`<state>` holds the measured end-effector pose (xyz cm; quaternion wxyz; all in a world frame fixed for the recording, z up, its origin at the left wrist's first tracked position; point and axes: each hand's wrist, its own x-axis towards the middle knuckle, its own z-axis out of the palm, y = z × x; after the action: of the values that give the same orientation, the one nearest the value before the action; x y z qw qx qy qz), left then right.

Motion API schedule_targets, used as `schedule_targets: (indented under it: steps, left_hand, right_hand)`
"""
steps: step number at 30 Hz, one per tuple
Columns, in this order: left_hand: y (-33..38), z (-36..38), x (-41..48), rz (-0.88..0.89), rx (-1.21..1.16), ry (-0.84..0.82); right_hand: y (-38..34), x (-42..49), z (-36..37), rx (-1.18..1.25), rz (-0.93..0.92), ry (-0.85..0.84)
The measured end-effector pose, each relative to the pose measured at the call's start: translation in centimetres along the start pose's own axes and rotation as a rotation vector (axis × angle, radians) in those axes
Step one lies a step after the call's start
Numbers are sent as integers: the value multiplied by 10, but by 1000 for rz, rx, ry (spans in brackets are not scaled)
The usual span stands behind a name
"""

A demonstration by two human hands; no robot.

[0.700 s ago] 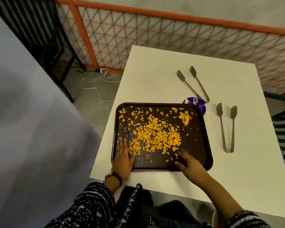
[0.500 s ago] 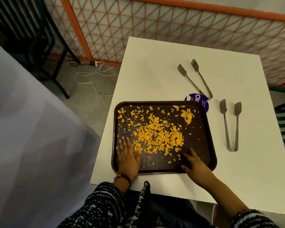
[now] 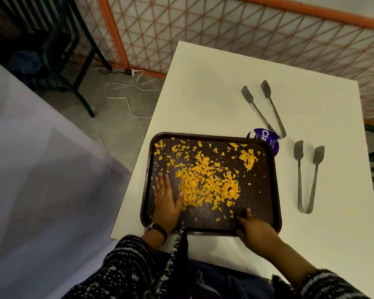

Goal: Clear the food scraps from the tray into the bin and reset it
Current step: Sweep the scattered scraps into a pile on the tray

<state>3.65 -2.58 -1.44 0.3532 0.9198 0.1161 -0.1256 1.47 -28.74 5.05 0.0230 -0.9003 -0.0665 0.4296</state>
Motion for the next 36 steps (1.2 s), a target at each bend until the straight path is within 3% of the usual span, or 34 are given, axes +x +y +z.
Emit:
schedule_targets:
  steps: [2, 9, 16, 19, 24, 33, 36]
  left_hand:
    - [-6, -9, 5, -61, -9, 28]
    - [1, -8, 23, -8, 181, -55]
    - [30, 10, 9, 168, 22, -180]
    - [26, 6, -9, 23, -32, -66]
    - [17, 2, -43, -292, 105, 3]
    - [17, 16, -53, -346, 296, 12]
    - [21, 22, -45, -360, 254, 43]
  right_hand:
    - [-2, 3, -2, -46, -11, -22]
    - [1, 2, -1, -88, -37, -3]
    - [14, -6, 3, 139, -48, 145]
    - [19, 3, 4, 216, -66, 240]
    - [27, 22, 19, 199, 5, 284]
    - [37, 28, 51, 62, 58, 234]
    - [39, 30, 51, 31, 45, 224]
